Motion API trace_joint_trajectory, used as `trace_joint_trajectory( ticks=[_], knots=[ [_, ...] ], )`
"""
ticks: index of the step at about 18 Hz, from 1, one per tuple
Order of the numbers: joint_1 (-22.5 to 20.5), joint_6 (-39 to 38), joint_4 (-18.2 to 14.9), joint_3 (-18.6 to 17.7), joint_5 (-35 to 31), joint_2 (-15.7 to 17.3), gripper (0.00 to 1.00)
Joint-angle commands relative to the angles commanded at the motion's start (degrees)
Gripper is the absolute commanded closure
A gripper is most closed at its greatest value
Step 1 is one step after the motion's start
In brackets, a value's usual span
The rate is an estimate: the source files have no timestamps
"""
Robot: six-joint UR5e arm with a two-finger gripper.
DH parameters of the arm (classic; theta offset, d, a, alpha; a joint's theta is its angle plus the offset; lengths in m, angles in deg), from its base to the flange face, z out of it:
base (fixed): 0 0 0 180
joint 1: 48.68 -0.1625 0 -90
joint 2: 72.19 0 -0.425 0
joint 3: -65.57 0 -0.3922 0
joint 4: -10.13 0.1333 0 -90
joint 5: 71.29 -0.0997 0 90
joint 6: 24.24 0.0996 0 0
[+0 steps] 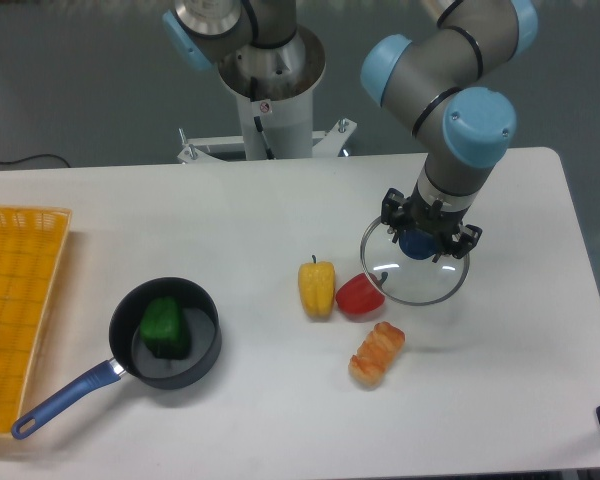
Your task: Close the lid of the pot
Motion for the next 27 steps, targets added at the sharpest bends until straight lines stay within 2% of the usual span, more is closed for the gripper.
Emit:
trace_joint_trajectory(
  ticks=[6, 27],
  knots=[
    [2.5, -0.8, 0.2, -1.7, -0.1, 1.5, 0.4],
    [18.6, -21.1, 1.1, -2.0, 0.6, 2.4, 0.4]
  ],
)
